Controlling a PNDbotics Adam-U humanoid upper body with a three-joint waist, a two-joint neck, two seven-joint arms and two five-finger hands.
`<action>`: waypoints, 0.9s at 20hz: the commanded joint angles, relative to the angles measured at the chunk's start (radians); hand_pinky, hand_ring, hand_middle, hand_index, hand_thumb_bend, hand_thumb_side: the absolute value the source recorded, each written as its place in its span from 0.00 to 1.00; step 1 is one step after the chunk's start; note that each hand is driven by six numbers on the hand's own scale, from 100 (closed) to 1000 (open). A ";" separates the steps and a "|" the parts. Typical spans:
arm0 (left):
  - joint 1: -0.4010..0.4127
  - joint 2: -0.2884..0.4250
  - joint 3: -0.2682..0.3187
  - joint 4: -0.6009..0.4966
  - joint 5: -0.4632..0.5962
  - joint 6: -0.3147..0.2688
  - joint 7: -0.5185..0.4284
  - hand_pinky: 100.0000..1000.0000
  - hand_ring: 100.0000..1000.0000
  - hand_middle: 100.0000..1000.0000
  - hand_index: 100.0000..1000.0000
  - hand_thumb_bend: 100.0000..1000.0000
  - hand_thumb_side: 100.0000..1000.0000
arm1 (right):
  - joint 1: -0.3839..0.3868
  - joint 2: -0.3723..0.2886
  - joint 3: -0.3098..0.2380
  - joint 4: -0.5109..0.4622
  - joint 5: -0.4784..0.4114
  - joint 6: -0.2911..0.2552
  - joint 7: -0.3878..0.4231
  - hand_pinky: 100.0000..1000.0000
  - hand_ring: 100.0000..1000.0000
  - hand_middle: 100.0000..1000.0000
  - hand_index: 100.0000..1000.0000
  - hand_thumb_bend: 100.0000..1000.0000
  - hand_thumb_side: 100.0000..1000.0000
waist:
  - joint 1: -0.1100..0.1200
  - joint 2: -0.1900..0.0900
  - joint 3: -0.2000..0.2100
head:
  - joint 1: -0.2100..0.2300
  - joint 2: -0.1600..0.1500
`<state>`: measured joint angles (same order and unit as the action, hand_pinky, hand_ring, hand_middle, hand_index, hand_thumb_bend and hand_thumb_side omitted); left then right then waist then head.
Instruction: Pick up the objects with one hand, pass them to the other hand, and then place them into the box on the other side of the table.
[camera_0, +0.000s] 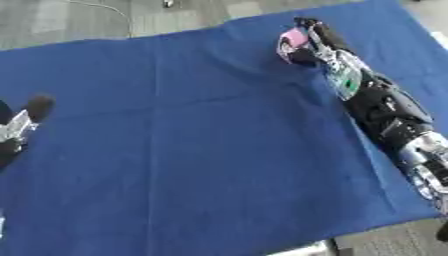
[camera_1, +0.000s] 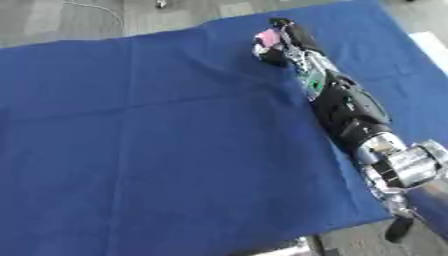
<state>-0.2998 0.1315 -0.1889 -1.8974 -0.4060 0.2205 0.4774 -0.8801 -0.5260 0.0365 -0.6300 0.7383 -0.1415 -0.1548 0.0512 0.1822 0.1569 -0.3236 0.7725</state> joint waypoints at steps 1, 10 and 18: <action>-0.012 0.017 0.003 -0.018 -0.001 0.000 0.004 0.40 0.50 0.55 0.81 1.00 0.44 | -0.014 -0.032 -0.009 0.002 0.005 0.005 0.010 0.83 0.84 0.78 0.93 0.00 0.46 | -0.005 -0.004 -0.001 | -0.005 -0.003; -0.012 0.017 0.003 -0.018 -0.002 -0.001 0.005 0.40 0.50 0.55 0.81 0.99 0.44 | -0.003 -0.022 -0.002 0.003 -0.051 -0.019 0.063 0.78 0.79 0.75 0.92 0.00 0.52 | -0.008 -0.005 0.003 | -0.010 -0.003; -0.009 0.017 0.002 -0.012 -0.001 -0.003 0.010 0.40 0.49 0.55 0.81 0.99 0.45 | 0.009 -0.017 -0.004 -0.062 -0.101 -0.039 -0.049 0.67 0.44 0.34 0.59 0.00 0.00 | -0.015 -0.009 -0.004 | -0.008 -0.003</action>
<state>-0.2995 0.1315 -0.1888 -1.8957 -0.4066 0.2193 0.4843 -0.8586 -0.5226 0.0333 -0.6667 0.6499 -0.1783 -0.1792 0.0507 0.1822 0.1533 -0.3307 0.7725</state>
